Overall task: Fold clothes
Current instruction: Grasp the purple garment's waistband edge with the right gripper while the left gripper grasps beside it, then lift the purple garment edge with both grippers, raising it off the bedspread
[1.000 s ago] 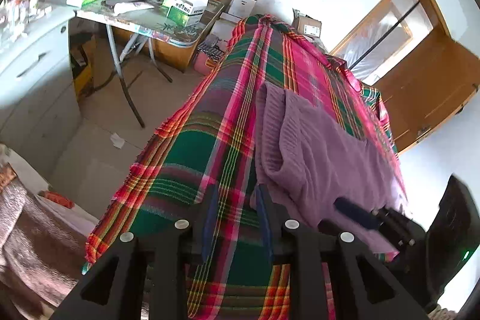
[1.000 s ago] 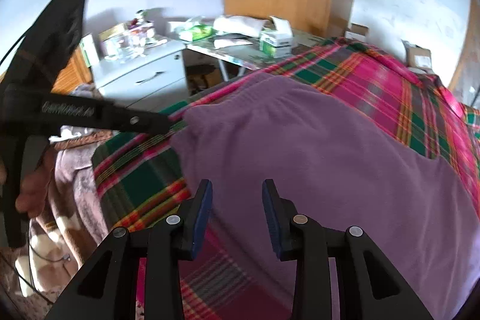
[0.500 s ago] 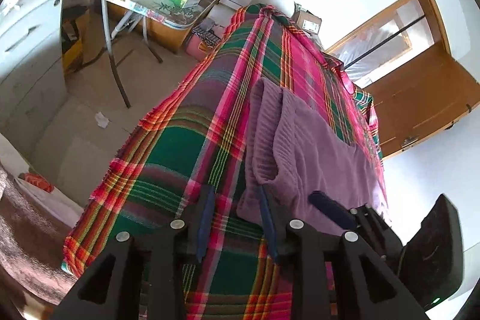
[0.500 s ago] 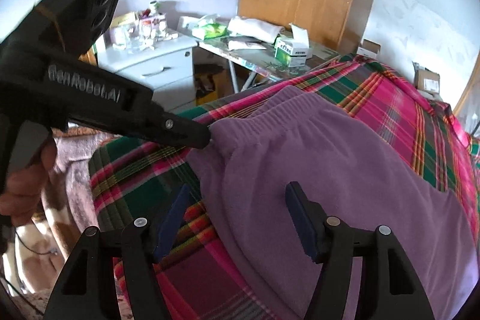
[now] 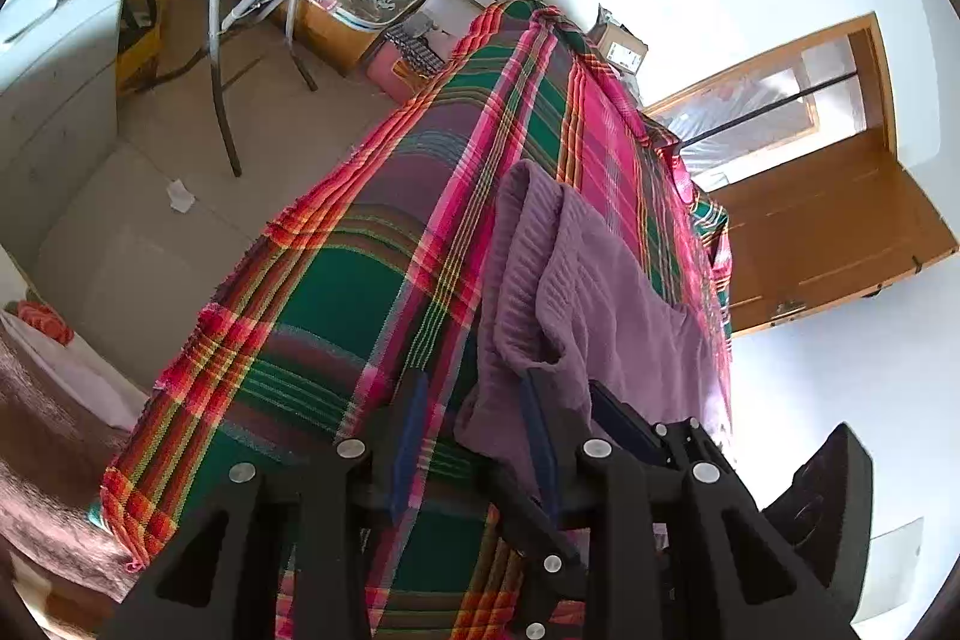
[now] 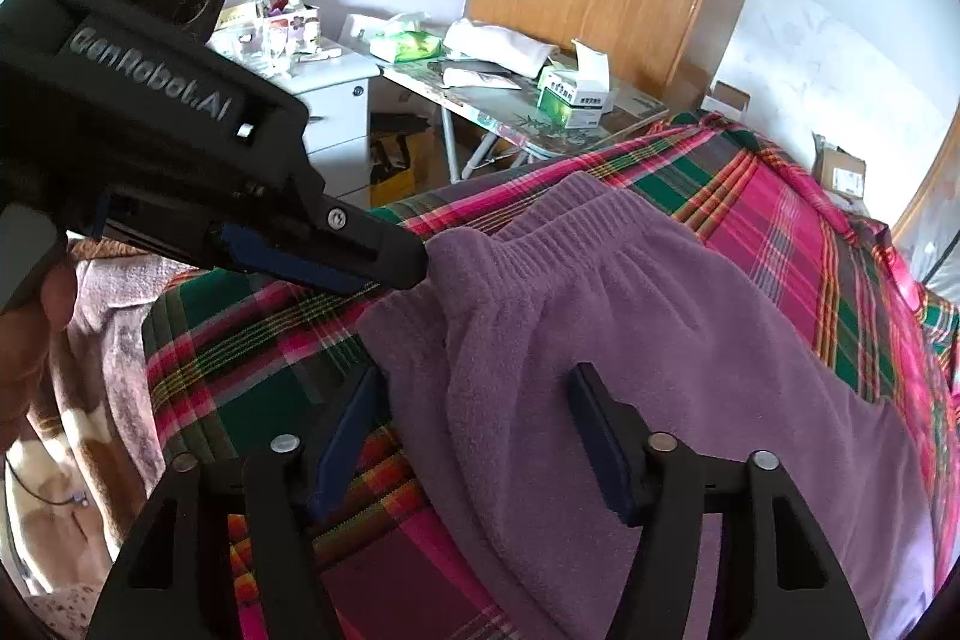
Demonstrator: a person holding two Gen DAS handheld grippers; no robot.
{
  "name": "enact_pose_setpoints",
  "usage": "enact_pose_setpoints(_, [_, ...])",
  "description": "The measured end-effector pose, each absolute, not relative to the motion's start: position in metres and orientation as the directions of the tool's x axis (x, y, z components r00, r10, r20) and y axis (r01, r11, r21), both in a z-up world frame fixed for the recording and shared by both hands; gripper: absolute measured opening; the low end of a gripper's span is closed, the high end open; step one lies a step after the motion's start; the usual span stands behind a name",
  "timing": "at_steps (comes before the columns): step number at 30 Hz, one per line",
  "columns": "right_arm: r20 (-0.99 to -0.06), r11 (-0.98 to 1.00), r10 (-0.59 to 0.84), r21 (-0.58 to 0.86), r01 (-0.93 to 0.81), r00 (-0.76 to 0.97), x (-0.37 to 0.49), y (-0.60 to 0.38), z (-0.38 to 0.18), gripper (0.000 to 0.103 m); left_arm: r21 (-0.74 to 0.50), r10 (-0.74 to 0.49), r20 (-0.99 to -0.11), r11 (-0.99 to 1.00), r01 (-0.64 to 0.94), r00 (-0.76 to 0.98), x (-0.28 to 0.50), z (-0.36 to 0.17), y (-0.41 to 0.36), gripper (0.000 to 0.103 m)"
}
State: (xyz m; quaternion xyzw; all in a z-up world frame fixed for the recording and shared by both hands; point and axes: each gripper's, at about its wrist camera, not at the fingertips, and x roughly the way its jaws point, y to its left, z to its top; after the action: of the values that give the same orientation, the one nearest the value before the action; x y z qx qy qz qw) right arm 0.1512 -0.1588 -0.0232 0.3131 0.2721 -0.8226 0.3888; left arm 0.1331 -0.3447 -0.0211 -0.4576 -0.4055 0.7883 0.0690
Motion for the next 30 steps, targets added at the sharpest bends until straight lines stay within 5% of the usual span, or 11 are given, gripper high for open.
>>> enact_pose_setpoints(9, [-0.684,-0.54,-0.469,-0.279,0.794,-0.559,0.159,-0.158,-0.02,0.014,-0.731,0.492,-0.648,-0.617,0.293,-0.582,0.123,-0.013,-0.352,0.041])
enact_pose_setpoints(21, [-0.617,-0.584,-0.51,-0.262,0.768,-0.599,0.159,-0.143,-0.006,0.007,-0.778,0.573,-0.621,-0.532,0.334,-0.535,0.102,-0.027,-0.354,0.046])
enact_pose_setpoints(25, [-0.601,-0.591,-0.519,-0.261,0.763,-0.607,0.166,-0.139,-0.004,0.007,-0.856,0.66,-0.515,-0.425,0.294,-0.547,0.095,-0.032,-0.353,0.047])
enact_pose_setpoints(30, [-0.591,-0.602,-0.53,-0.243,0.761,-0.608,0.168,-0.133,-0.001,0.007,-0.858,0.669,-0.514,-0.408,0.313,-0.537,0.087,-0.038,-0.35,0.061])
